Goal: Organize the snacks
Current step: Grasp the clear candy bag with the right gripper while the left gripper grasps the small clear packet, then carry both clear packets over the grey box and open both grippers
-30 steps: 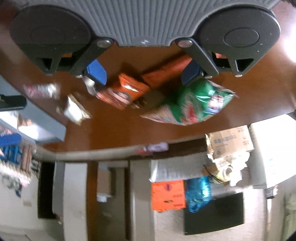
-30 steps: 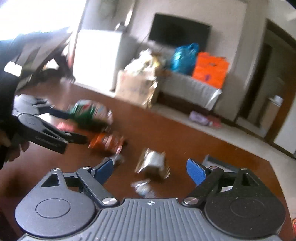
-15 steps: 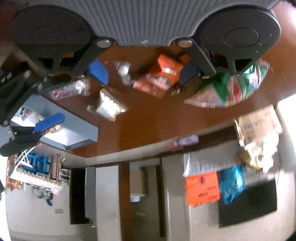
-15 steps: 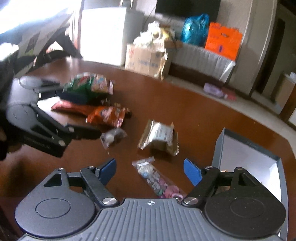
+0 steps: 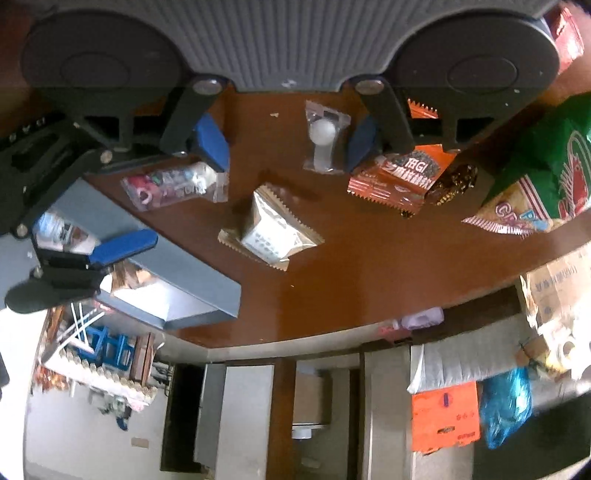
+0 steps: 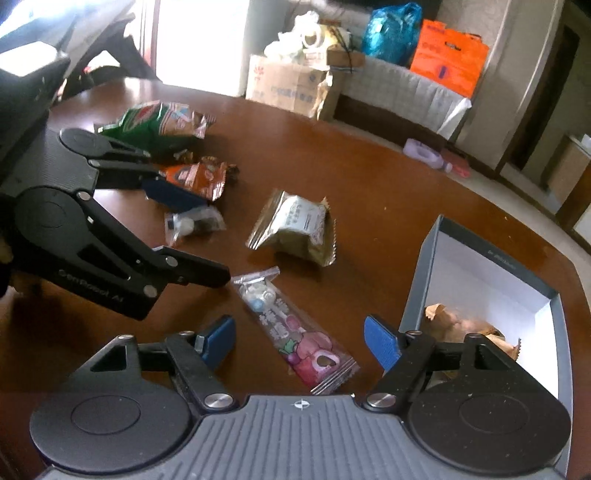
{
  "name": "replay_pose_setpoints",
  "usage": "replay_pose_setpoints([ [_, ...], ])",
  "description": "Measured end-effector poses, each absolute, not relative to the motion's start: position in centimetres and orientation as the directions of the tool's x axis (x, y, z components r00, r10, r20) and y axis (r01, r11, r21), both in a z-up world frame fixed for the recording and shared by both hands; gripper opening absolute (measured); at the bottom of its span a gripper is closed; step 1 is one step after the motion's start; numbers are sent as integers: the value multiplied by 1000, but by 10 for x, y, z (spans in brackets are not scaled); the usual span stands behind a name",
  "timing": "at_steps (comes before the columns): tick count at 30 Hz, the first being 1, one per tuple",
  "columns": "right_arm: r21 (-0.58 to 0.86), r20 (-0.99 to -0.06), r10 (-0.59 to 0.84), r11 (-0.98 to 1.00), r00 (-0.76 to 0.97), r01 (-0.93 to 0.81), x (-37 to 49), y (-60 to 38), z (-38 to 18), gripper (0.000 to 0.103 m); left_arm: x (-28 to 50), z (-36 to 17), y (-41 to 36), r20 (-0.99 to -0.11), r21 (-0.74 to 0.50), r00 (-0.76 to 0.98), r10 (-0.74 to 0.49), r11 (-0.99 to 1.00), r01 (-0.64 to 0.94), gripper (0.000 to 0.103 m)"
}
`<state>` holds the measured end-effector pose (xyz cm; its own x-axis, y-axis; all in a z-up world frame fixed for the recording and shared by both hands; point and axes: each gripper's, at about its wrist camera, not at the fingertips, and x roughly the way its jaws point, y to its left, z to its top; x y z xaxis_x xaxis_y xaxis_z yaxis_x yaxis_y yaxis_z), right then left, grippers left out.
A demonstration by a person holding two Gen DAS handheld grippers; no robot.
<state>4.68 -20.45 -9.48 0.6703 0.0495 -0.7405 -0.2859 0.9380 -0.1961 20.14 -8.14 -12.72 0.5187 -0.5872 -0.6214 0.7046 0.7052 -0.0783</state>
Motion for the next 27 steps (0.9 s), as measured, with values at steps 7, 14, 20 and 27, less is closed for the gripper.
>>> replay_pose_setpoints([
  [7,-123,-775,109,940,623,-317,70,-198,-99,75,199,-132,-80,-614,-32,539,-576,701,713,65],
  [14,-50,-782,186,933,595,-357,62,-204,-96,51,209,-130,-72,-601,-119,513,-612,704,700,19],
  [20,-109,-777,140,930,614,-351,56,-199,-93,20,200,-129,-74,-603,-90,516,-608,695,713,19],
  [27,-135,-760,108,938,641,-319,46,-201,-85,16,197,-127,-73,-602,-28,573,-556,732,680,19],
])
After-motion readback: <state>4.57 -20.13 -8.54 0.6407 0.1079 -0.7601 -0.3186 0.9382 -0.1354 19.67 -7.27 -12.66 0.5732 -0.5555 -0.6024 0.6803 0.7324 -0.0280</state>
